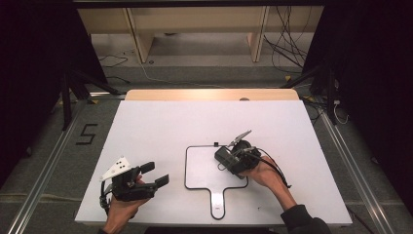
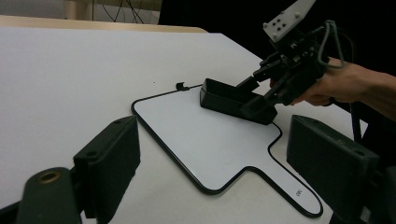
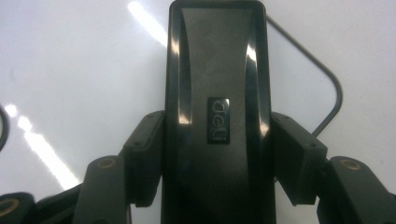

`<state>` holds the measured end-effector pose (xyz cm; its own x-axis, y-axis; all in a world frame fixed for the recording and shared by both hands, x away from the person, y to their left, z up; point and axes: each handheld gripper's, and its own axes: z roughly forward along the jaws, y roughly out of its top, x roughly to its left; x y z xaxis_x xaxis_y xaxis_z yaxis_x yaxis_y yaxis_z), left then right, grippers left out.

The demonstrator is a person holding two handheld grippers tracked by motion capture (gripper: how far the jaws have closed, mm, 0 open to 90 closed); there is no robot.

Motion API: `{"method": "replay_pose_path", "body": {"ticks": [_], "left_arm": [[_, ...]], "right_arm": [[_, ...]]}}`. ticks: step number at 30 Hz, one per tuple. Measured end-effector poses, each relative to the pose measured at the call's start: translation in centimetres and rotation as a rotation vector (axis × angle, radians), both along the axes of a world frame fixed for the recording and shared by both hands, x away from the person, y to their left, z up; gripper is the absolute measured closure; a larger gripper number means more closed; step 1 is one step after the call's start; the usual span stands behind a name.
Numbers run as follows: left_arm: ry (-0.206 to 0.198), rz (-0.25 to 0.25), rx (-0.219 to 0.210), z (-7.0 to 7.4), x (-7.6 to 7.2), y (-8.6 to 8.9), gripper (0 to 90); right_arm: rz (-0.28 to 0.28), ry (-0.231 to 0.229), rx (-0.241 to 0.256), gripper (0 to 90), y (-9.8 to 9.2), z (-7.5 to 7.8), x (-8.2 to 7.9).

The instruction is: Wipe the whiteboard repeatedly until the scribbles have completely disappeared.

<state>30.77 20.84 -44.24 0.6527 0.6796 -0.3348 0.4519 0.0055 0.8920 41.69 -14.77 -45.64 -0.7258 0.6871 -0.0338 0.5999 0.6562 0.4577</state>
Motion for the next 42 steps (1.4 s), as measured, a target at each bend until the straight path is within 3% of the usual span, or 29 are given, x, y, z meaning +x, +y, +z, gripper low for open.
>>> {"method": "replay_pose_path", "body": {"ticks": [3,7,11,15,23,26,38,42], "left_arm": [[-0.001,0.000,-0.001,0.0,0.0,-0.1,16.6],[-0.001,-0.001,-0.002,0.0,0.0,0.0,16.6],[-0.001,0.000,-0.005,0.0,0.0,0.0,16.6],[-0.001,0.001,-0.003,0.0,0.0,0.0,16.6],[-0.002,0.000,0.002,0.0,0.0,-0.1,16.6],[-0.002,0.001,0.001,0.0,0.0,-0.1,16.6],[-0.001,0.002,-0.004,0.0,0.0,0.0,16.6],[-0.002,0.001,-0.004,0.0,0.0,0.0,16.7]], "right_arm": [[-0.031,-0.015,0.008,41.3,-0.4,-0.1,0.7],[-0.128,-0.028,0.047,41.3,-1.4,-0.3,3.2],[-0.129,-0.033,0.030,41.3,-1.1,-0.3,3.9],[-0.083,-0.026,0.023,41.3,-0.7,-0.3,2.6],[0.030,-0.026,0.026,41.3,0.1,-0.3,-2.0],[0.051,-0.032,0.029,41.3,0.2,-0.4,-2.5],[-0.075,-0.051,0.067,41.3,-0.3,-0.6,1.8],[-0.068,-0.058,0.040,41.3,0.0,-0.5,1.6]]}}
